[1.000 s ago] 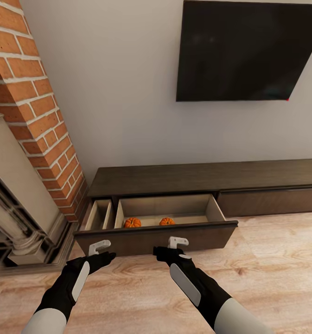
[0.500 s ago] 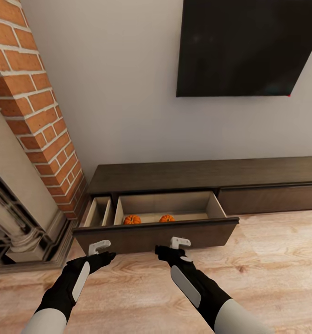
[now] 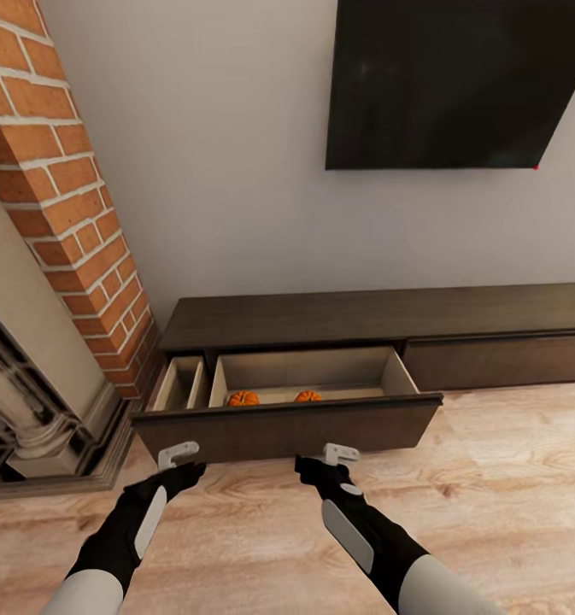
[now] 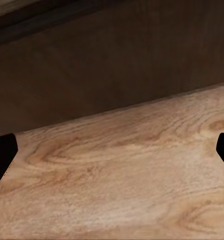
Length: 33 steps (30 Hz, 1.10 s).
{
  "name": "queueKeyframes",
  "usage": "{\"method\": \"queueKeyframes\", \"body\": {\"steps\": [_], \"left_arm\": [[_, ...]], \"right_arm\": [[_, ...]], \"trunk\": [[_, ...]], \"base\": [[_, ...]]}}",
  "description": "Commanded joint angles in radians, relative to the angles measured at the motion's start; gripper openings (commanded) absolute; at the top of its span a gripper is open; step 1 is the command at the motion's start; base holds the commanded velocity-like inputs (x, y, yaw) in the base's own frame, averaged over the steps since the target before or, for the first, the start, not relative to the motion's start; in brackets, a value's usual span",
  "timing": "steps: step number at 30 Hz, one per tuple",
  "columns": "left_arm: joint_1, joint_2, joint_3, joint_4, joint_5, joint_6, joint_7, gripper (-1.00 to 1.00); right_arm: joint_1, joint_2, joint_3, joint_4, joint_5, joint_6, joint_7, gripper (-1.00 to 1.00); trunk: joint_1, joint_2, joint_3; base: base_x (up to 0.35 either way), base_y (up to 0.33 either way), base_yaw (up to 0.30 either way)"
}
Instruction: Place each of the two pumpkins and all three candles from the living room inside a cabinet in the living room (use any cabinet), then make sure every cabinet is closed, and position the cauldron so it is next to a table in the living room.
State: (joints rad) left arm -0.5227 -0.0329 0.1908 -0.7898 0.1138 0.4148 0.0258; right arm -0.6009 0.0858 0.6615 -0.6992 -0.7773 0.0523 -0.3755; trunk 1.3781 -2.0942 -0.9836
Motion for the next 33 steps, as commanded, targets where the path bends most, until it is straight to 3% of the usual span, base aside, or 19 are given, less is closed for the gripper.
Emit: {"method": "queueKeyframes", "body": {"steps": [1, 7, 12, 21, 29, 33], "left_arm": [[0.0, -0.001, 0.003, 0.006, 0.011, -0.01, 0.012, 1.0], [0.0, -0.002, -0.022, 0.066, 0.009, -0.101, 0.03, 1.0], [0.0, -0.001, -0.043, 0.074, 0.009, -0.115, 0.032, 1.0], [0.0, -0.001, -0.047, 0.075, 0.009, -0.12, 0.031, 1.0], [0.001, -0.001, -0.049, 0.09, 0.008, -0.206, 0.032, 1.0], [0.001, -0.001, -0.05, 0.096, 0.006, -0.224, 0.032, 1.0]], "right_arm": [[-0.001, -0.002, 0.004, -0.001, -0.004, -0.004, 0.005, 1.0], [-0.001, -0.003, 0.003, 0.032, -0.006, -0.025, 0.028, 1.0], [-0.001, -0.003, 0.004, 0.043, -0.005, -0.085, 0.039, 1.0], [-0.002, -0.004, 0.003, 0.052, -0.007, -0.142, 0.042, 1.0], [-0.001, -0.003, 0.004, 0.118, -0.007, -0.169, 0.034, 1.0], [-0.001, 0.001, 0.005, 0.141, 0.034, -0.177, 0.027, 1.0]], "trunk": [[0.004, -0.008, -0.004], [0.027, -0.05, -0.023], [0.046, -0.085, -0.039], [0.08, -0.148, -0.067], [0.111, -0.204, -0.092], [0.126, -0.232, -0.104]], "base": [[0.0, 0.0, 0.0], [0.0, 0.0, 0.0], [0.0, 0.0, 0.0], [0.0, 0.0, 0.0], [0.0, 0.0, 0.0], [0.0, 0.0, 0.0]]}}
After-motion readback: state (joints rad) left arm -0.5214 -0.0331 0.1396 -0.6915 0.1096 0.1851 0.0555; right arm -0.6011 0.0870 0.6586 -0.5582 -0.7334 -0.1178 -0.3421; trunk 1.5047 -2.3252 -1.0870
